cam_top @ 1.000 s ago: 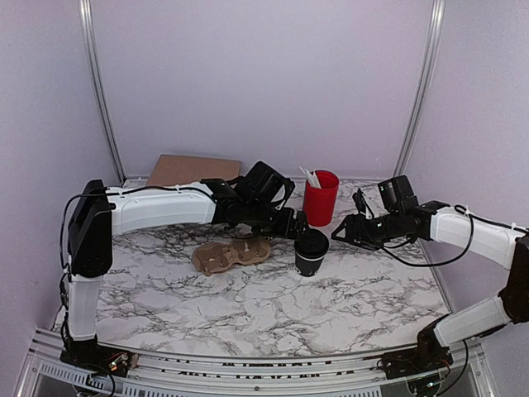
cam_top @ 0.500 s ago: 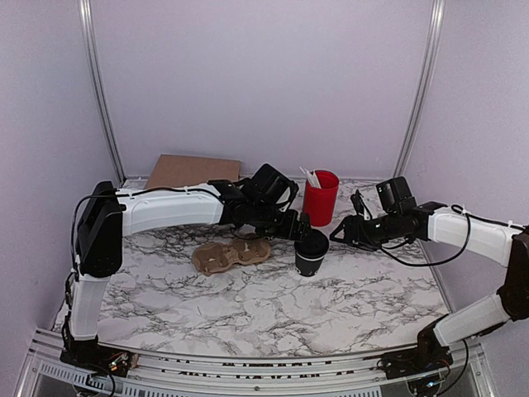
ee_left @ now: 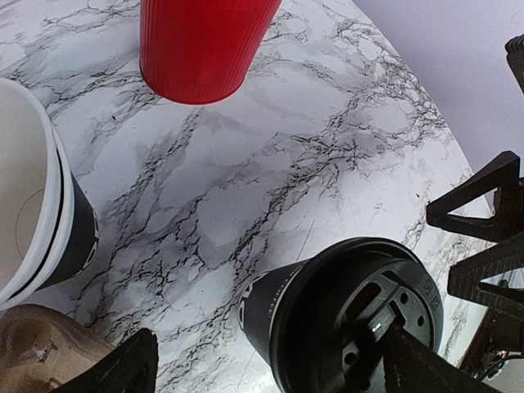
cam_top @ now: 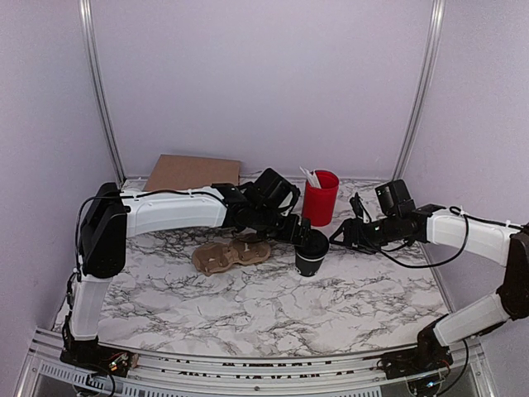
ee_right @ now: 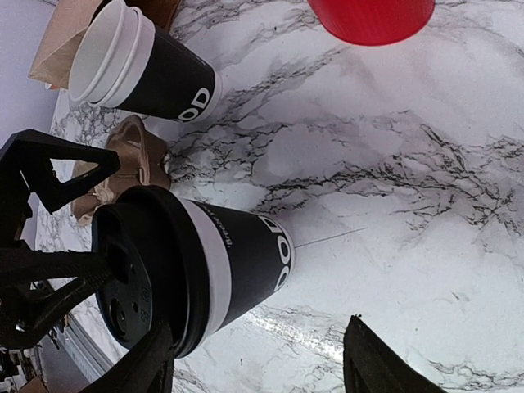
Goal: Pack the takeout coffee
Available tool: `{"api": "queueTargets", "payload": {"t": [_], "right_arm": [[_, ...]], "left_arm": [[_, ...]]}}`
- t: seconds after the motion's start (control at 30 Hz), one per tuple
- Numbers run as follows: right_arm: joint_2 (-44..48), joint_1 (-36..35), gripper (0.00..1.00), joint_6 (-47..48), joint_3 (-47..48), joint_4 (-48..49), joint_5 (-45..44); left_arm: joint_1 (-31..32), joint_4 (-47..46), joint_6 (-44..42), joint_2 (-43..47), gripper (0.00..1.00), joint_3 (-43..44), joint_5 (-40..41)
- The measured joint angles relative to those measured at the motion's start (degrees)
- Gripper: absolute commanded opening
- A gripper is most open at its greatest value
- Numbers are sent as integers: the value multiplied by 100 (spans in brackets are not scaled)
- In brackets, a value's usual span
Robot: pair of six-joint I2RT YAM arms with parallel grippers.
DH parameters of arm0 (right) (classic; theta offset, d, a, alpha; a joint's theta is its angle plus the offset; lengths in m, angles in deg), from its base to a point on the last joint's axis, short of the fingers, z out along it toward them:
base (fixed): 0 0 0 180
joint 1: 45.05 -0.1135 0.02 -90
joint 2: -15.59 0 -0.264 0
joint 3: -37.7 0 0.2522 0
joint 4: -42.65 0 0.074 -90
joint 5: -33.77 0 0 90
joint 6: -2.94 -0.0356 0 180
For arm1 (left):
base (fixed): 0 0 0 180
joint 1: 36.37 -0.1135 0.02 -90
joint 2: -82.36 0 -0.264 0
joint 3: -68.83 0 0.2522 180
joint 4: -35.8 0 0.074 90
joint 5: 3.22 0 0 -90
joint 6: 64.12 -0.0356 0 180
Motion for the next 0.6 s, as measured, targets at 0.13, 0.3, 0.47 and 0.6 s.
{"api": "queueTargets", "payload": {"t": [0.13, 0.3, 0.47, 0.6], "right_arm": [[-22, 0, 68, 0, -26, 20, 31], [-83, -2, 68, -2, -26, 90, 59], [-125, -39, 68, -2, -26, 114, 61], [-170, -83, 68, -2, -26, 114, 50]], "left_arm": [[15, -2, 0, 0, 96, 0, 26], [20, -2, 0, 0, 96, 0, 33], [20, 0, 2, 0, 96, 0, 37], [20, -2, 2, -2, 96, 0, 39]]}}
